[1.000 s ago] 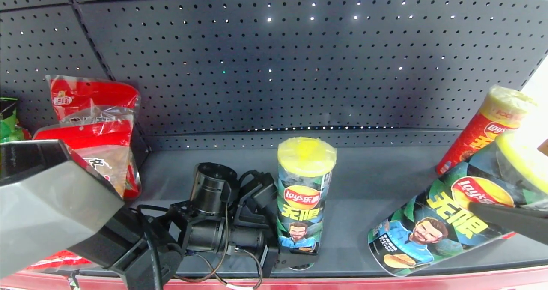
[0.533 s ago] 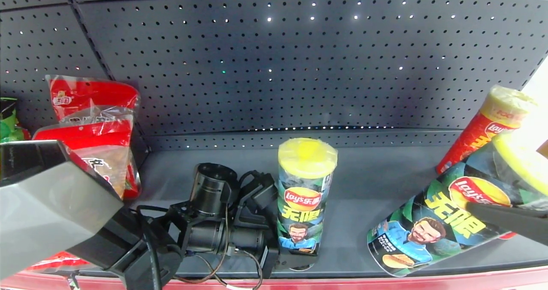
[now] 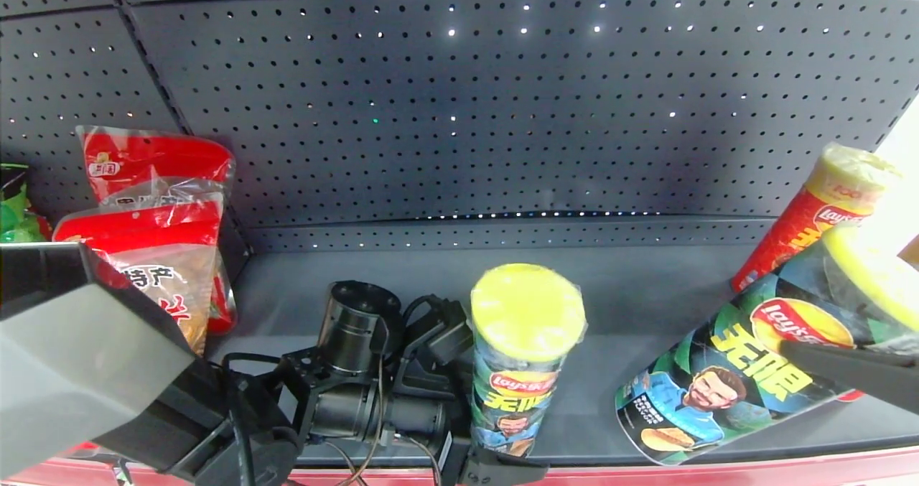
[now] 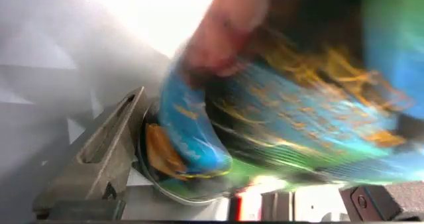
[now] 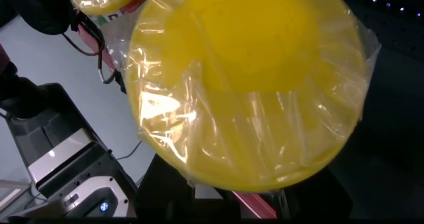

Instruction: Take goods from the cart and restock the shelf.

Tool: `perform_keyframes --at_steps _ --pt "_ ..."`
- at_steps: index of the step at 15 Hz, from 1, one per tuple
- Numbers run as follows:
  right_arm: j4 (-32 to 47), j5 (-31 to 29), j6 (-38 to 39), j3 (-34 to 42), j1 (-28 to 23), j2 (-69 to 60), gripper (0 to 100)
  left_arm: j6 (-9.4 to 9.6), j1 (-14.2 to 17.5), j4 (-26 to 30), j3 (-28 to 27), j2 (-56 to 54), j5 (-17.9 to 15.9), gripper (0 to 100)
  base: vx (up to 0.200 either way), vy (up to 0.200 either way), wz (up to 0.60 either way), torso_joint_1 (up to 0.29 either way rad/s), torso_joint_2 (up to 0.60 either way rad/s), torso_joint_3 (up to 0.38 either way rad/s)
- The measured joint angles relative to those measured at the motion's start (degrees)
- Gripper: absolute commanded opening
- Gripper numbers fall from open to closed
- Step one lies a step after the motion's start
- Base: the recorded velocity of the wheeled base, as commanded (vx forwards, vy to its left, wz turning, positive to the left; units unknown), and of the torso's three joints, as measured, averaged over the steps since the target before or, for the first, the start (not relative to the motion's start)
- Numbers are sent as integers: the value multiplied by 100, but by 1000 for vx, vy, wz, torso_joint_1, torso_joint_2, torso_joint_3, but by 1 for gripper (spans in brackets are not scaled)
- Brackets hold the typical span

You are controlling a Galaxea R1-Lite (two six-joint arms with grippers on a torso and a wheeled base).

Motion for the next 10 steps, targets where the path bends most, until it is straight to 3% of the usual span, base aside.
perform_keyframes --at_steps 6,10 --pt "2 -2 0 -16 0 2 0 0 221 -33 391 -172 29 100 0 0 0 0 0 0" --pt "7 2 0 -35 0 7 0 24 1053 -17 580 -271 227 100 0 0 0 0 0 0"
